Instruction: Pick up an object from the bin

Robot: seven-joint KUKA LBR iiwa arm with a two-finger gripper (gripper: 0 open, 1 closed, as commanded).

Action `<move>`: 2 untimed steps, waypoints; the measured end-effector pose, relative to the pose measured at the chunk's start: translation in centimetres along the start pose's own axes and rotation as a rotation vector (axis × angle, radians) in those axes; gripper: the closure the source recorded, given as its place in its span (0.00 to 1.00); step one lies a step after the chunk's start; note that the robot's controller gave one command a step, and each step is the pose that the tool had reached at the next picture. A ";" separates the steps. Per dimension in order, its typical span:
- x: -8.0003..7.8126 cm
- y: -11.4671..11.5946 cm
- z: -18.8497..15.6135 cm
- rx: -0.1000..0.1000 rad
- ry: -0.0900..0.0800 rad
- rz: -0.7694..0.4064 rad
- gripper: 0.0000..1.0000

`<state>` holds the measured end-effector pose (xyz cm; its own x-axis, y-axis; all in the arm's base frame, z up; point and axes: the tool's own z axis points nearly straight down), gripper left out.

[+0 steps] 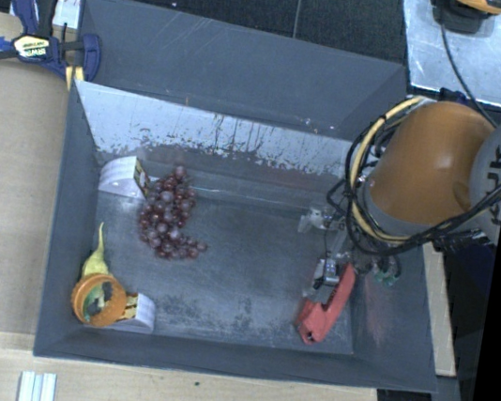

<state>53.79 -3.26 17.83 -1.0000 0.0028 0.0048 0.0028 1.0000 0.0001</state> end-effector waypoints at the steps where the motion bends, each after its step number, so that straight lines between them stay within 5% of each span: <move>1: -0.2 0.0 -0.4 0.000 -0.008 -0.001 0.00; 2: -0.7 -4.0 5.2 0.002 -0.010 -0.188 0.00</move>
Offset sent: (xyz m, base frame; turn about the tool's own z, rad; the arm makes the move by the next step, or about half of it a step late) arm 0.0095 -0.0782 -0.1083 -0.3636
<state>54.45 -7.22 12.65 -0.9829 -0.1843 -0.0055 -0.1843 0.9829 -0.0022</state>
